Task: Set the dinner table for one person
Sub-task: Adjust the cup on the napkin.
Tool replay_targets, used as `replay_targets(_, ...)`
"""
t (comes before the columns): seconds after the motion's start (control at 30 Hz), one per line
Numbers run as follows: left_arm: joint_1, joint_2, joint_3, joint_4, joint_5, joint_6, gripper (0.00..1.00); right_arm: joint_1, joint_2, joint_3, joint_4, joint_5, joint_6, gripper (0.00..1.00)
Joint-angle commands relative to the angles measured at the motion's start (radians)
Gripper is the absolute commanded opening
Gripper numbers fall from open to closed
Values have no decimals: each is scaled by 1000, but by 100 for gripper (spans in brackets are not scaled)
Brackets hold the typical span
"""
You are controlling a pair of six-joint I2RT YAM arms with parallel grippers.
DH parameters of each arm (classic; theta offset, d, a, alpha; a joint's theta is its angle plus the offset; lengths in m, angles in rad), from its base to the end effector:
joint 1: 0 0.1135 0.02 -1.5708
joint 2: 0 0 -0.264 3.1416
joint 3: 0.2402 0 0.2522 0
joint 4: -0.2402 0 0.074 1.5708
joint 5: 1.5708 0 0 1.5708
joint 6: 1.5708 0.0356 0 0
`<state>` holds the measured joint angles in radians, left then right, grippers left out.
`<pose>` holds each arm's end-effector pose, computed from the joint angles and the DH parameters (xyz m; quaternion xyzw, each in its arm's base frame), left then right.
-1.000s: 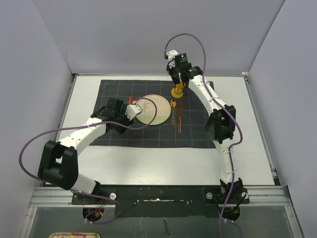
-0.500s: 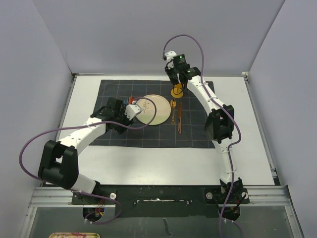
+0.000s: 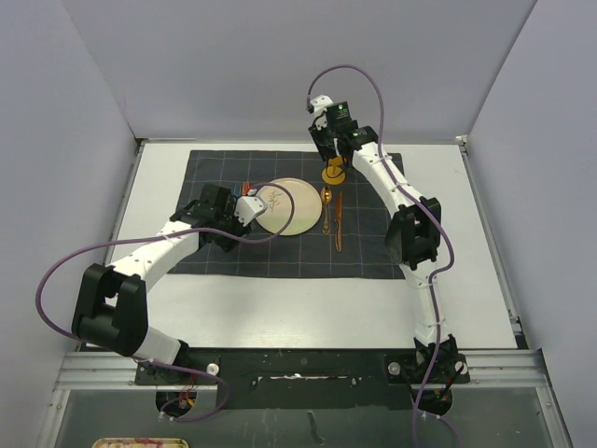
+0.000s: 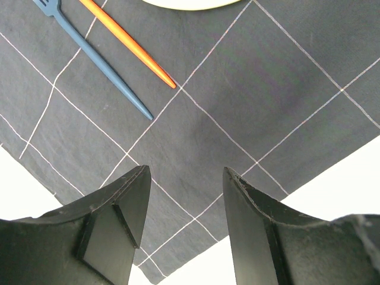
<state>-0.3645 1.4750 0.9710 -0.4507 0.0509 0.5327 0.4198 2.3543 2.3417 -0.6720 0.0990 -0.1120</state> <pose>0.2811 -0.1092 0.2211 0.4201 0.8550 0.0013 0.3041 0.4916 0.2156 0.2882 -0.2166 0.8762 0.0215 0.4300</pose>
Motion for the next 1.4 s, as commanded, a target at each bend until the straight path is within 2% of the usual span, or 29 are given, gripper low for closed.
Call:
replay_targets(0.0, 7, 10, 6, 53, 21, 1, 50, 3, -36, 16, 77, 32, -10, 37)
replay_targets(0.47, 11, -8, -4, 51, 16, 10, 50, 25, -84, -22, 158, 79, -41, 41)
replay_targets(0.6, 13, -14, -6, 51, 15, 15, 51, 46, -98, -20, 208, 123, -98, 42)
replay_targets(1.1, 13, -46, -17, 38, 9, 7, 51, 80, -199, -61, 217, 163, -141, 42)
replay_targets(1.23, 16, -94, -8, 34, -7, -13, 51, 105, -302, -165, 188, 165, -126, 42)
replay_targets(1.37, 38, -141, 17, 18, -40, -66, 50, 100, -449, -429, 103, 95, 14, 41)
